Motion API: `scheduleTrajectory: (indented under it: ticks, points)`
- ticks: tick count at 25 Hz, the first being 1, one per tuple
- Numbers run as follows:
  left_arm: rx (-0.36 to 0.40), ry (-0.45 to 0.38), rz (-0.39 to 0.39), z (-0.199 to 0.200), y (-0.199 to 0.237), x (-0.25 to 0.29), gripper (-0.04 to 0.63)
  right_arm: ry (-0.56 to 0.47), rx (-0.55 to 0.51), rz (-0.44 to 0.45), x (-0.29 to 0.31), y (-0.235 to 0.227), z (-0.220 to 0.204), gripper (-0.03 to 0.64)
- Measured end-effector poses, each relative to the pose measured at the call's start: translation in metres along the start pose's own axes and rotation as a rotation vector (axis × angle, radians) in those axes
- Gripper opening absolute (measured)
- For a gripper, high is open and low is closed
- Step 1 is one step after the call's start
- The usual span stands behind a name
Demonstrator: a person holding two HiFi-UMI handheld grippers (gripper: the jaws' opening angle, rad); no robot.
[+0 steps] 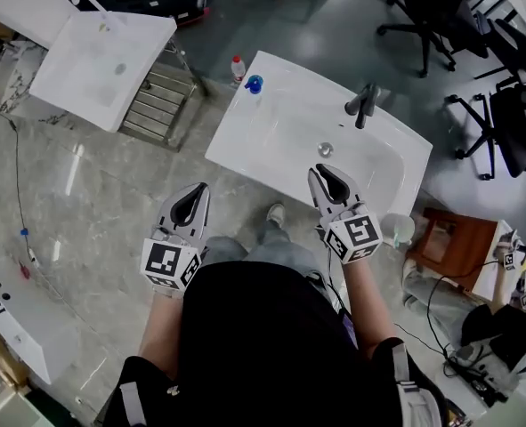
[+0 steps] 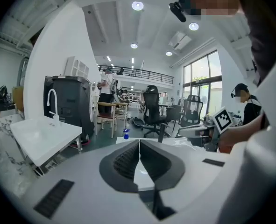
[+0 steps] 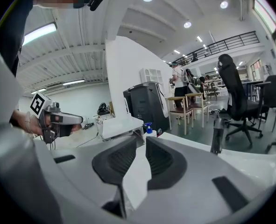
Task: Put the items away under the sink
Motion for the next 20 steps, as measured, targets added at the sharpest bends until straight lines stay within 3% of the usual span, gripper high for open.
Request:
scheduleTrajectory:
  ticks: [10,20]
  points:
    - [-0.039,0.056,0.147,-0.017,0.000,-0.003,0.023,0.063,-0.002,0.085,0.062,-0.042,-0.015,0.063]
    - [-0.055,0.080,0.166,-0.015,0.037,0.000,0.023,0.100,0.040,-0.030,0.149,-0.045,-0.032,0.141]
Point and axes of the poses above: the fingertips, and each gripper's own axes: x forward along the fingers, y to its left, z out of its top, the point moved 3 cm from there along -x, backward along the fingers, and after that the axes turned 14 degrees about z, right-handed, at the moved point
